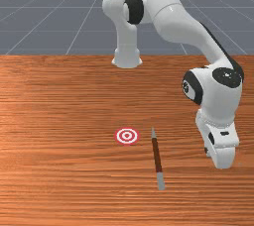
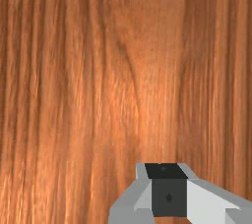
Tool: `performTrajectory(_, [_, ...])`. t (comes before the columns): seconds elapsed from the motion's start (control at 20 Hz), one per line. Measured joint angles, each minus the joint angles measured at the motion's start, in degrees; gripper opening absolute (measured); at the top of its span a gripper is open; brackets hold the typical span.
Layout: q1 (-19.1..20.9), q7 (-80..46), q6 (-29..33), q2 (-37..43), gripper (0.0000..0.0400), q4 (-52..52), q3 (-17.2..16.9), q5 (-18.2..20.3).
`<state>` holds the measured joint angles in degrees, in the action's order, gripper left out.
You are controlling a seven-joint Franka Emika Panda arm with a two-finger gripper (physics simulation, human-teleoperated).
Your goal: Pick up the pen and put it to the marker
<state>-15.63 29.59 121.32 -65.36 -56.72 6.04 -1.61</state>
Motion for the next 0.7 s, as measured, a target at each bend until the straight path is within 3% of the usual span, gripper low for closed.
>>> performTrajectory(0.45, [6.6, 6.3, 1.1, 4.9, 0.0, -8.4, -0.7, 0.2])
performTrajectory(0.5, [7.5, 8.4, 4.2, 6.5, 0.0, -11.8, -0.6, -0.2])
performTrajectory(0.7, [10.2, 11.1, 5.1, 7.8, 0.0, -14.1, -0.9, -0.1])
